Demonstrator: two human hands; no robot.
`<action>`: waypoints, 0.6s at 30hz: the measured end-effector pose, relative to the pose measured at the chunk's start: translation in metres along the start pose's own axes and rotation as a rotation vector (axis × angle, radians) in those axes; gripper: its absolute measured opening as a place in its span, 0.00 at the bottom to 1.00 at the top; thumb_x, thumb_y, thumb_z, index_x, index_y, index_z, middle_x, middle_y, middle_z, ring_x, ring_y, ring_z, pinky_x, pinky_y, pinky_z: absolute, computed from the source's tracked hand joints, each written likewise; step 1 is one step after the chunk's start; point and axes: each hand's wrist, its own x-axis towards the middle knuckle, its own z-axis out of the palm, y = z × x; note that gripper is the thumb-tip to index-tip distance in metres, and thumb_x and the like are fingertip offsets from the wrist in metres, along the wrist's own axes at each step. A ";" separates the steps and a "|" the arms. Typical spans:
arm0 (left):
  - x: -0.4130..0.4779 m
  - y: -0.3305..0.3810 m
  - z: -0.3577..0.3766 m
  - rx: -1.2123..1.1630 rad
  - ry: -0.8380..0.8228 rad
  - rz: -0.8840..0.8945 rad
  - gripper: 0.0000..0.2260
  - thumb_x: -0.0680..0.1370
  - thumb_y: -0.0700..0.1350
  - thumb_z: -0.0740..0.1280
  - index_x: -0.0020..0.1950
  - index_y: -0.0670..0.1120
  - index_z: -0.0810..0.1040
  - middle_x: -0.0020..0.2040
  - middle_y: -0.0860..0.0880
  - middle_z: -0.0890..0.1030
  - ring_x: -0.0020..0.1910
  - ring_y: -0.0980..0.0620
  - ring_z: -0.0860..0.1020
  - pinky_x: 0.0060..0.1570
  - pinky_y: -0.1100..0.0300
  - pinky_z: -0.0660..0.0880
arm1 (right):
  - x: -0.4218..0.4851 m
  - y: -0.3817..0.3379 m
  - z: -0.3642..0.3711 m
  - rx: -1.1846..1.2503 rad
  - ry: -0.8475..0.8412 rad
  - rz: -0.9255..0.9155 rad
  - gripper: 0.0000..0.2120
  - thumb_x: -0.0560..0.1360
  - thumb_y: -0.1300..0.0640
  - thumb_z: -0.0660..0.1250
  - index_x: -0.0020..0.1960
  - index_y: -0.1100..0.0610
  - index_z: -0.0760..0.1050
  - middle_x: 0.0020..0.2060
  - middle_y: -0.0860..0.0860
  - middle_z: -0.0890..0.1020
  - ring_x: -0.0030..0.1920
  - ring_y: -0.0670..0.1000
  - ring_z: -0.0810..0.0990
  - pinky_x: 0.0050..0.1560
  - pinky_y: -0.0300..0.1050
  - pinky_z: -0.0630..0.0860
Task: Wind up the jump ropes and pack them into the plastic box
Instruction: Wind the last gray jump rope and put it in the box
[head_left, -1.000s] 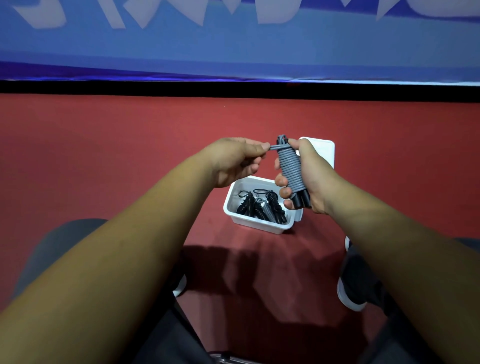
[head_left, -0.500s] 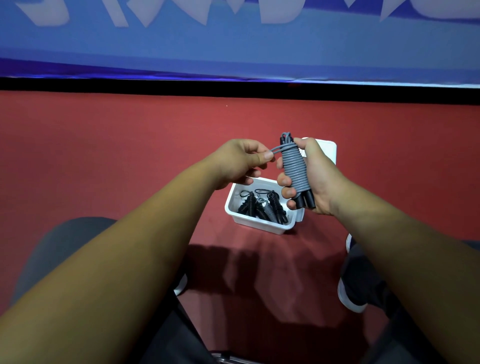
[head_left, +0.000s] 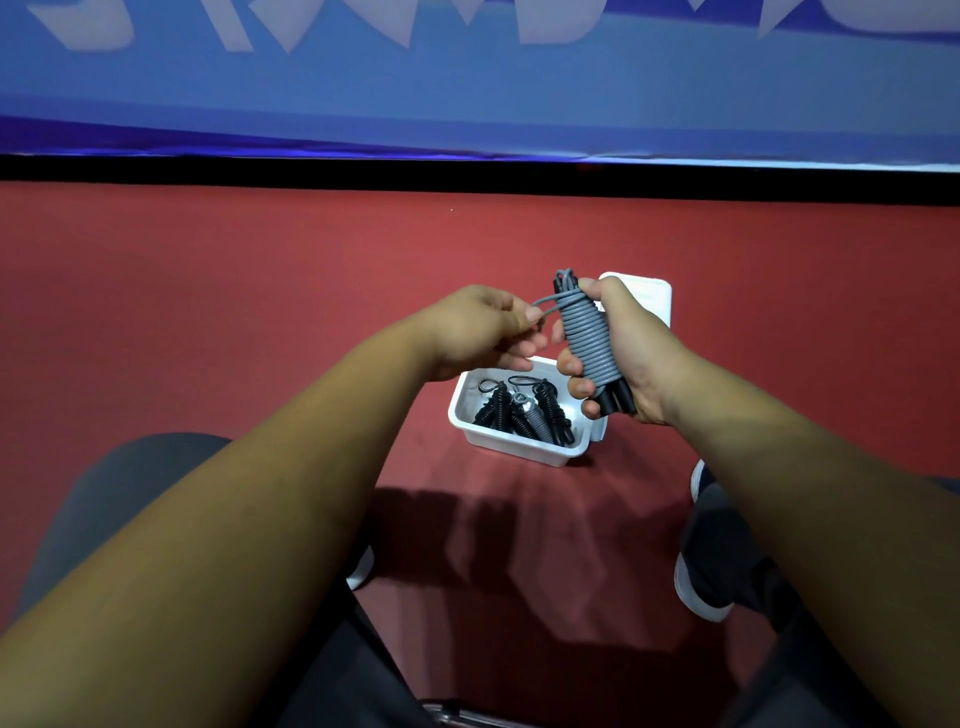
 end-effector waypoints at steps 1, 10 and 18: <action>0.000 0.003 0.001 -0.086 -0.002 -0.021 0.10 0.86 0.38 0.59 0.62 0.35 0.78 0.51 0.41 0.84 0.46 0.49 0.83 0.51 0.55 0.84 | 0.000 0.000 0.000 -0.008 0.002 0.002 0.26 0.80 0.33 0.55 0.49 0.55 0.76 0.30 0.53 0.72 0.25 0.52 0.67 0.31 0.43 0.69; 0.004 0.005 0.001 -0.440 0.190 0.000 0.14 0.84 0.38 0.66 0.68 0.33 0.76 0.51 0.38 0.86 0.49 0.44 0.86 0.49 0.55 0.85 | 0.002 0.003 0.001 -0.030 -0.032 0.021 0.26 0.81 0.33 0.55 0.51 0.55 0.75 0.31 0.53 0.71 0.25 0.52 0.67 0.31 0.43 0.70; -0.001 0.004 0.008 -0.547 0.285 0.063 0.12 0.80 0.32 0.70 0.62 0.41 0.82 0.48 0.43 0.86 0.42 0.50 0.86 0.40 0.60 0.83 | 0.004 0.008 0.003 -0.052 -0.050 0.045 0.26 0.80 0.32 0.57 0.48 0.55 0.78 0.31 0.54 0.72 0.25 0.52 0.69 0.32 0.44 0.71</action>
